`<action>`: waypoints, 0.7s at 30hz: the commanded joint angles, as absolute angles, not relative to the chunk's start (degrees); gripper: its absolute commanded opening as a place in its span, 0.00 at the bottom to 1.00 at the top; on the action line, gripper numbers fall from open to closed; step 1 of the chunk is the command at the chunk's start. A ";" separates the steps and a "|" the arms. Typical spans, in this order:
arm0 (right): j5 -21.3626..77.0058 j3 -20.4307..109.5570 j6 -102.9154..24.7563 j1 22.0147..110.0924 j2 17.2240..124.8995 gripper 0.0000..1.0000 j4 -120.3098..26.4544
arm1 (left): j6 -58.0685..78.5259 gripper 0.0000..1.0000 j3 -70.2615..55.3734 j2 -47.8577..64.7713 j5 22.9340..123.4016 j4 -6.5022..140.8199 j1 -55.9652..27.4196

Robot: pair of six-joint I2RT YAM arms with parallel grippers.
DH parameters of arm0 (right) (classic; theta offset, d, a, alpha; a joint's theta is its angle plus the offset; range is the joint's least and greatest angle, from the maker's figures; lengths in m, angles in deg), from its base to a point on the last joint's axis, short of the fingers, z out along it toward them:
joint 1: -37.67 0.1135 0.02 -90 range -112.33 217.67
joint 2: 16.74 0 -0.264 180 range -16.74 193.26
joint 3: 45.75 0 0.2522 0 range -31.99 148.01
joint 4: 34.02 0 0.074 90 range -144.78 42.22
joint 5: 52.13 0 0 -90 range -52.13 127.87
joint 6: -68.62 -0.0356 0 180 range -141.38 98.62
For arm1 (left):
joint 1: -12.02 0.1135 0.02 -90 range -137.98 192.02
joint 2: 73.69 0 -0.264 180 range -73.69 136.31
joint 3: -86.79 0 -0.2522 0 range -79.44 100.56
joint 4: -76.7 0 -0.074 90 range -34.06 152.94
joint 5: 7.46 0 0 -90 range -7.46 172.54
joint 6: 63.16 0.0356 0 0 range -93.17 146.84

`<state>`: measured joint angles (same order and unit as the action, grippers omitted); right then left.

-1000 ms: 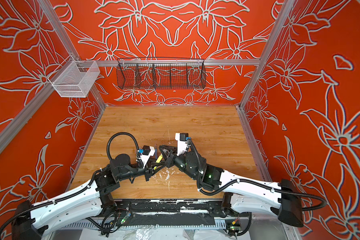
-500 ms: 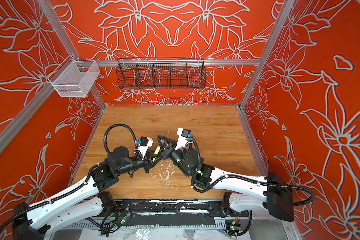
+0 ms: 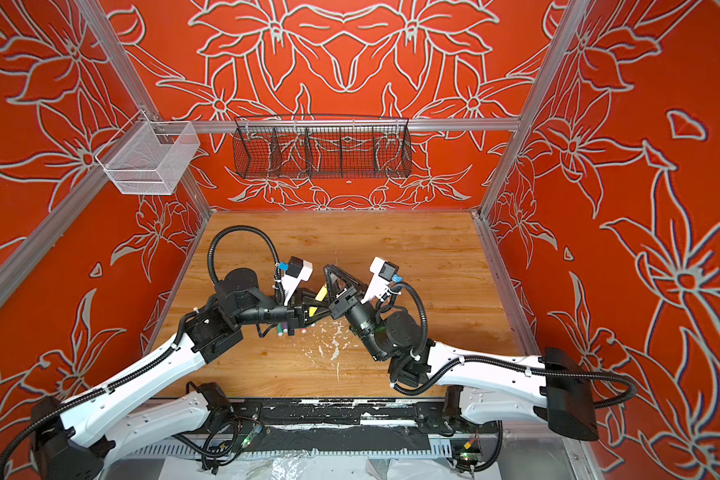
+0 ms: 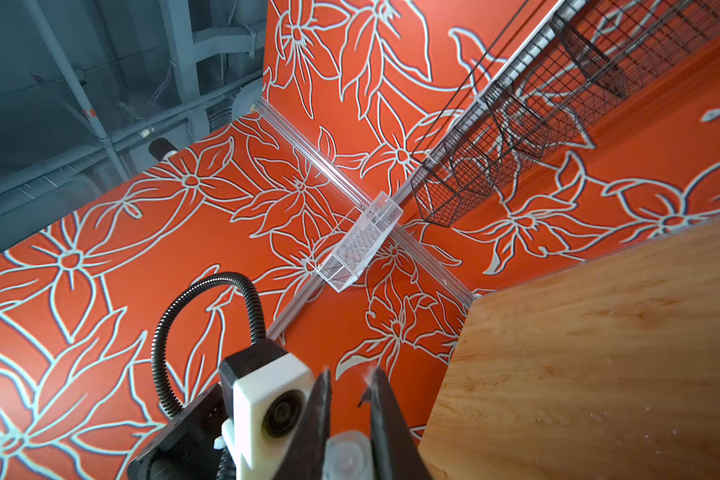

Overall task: Insert the pens into the pen caps
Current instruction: 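Open the right gripper and withdraw it while the left holds the capped marker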

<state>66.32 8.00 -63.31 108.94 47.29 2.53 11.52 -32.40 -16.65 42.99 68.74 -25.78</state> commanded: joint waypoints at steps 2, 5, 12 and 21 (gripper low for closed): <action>44.26 3.65 -65.08 118.44 48.92 0.00 -9.48 | 12.13 0.00 -25.38 -12.12 67.11 79.39 -21.56; 47.22 3.42 -64.61 118.10 45.64 0.00 -13.73 | 14.05 0.00 -24.71 -11.36 71.18 77.22 -21.56; 67.52 16.96 -62.53 115.37 27.58 0.86 -57.73 | 12.29 0.00 -26.62 -9.72 83.66 66.15 -27.82; 88.81 37.31 -53.95 113.11 23.24 0.98 -82.50 | -6.62 0.00 -28.47 0.01 110.59 54.92 -44.67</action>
